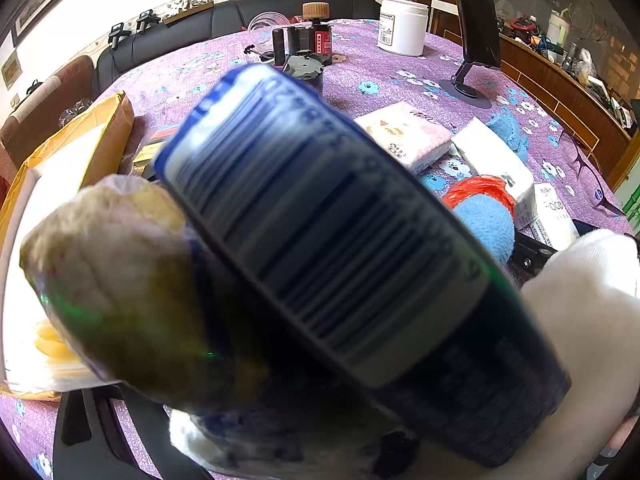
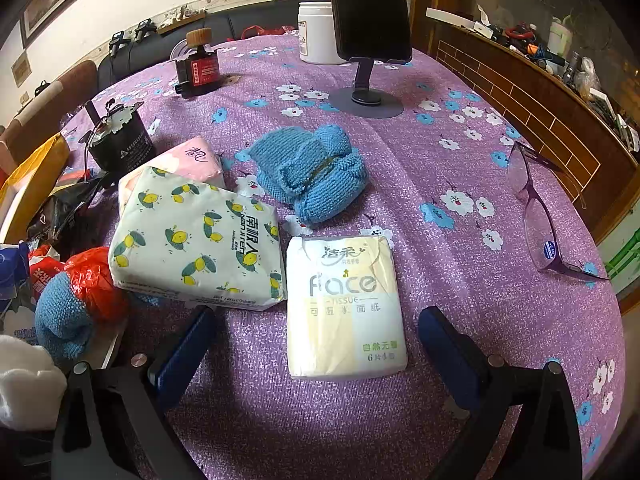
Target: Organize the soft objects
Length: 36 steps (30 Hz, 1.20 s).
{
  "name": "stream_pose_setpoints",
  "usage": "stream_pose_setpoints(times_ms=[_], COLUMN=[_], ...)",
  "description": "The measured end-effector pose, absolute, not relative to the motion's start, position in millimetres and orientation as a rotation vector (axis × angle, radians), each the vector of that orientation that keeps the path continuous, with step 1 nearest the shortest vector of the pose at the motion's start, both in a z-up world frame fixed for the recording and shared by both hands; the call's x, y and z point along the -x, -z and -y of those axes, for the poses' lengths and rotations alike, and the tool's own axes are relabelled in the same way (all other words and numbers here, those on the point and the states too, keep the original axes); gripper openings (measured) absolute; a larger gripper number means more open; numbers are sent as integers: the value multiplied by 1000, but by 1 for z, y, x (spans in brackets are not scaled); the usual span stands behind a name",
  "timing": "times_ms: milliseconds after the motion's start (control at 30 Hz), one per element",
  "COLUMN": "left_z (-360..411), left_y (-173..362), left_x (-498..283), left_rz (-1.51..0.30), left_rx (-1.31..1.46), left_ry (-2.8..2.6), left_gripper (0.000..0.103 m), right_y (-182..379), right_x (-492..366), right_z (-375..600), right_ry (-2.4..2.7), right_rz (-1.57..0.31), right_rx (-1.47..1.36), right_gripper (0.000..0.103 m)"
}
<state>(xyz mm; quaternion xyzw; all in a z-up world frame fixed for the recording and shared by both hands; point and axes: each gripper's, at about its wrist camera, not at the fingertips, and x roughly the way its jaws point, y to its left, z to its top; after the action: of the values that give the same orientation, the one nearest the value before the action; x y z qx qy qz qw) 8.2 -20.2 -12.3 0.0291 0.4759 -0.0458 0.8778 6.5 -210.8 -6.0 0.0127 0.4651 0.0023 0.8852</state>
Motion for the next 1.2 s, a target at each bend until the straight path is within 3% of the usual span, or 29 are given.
stream_pose_setpoints(times_ms=[200,333,600,733,933,1067,1200], left_z=[19,17,-23,-50,-74,-84,-75], left_y=[10,9,-15,-21,-41,-50,-51], left_x=[-11,-10,51,72,85,87,76], left_rz=[-993,-1000,-983,-963,-891,-863,-862], left_rx=[-57,-71,-27,10,17,27,18], left_ry=[90,120,418,454,478,455,444], left_gripper=[103,103,102,88,86,71,71], right_y=[5,-18,-51,-60,-65,-66,-67], right_x=[-12,8,71,86,96,100,101], right_z=[218,252,238,229,230,231,235], right_ry=[-176,-246,-266,-275,-370,-401,-410], right_rz=[-978,-881,-617,-552,-534,-539,-539], right_rx=[26,-198,-51,-22,-117,-154,-194], right_gripper=[102,102,102,102,102,101,101])
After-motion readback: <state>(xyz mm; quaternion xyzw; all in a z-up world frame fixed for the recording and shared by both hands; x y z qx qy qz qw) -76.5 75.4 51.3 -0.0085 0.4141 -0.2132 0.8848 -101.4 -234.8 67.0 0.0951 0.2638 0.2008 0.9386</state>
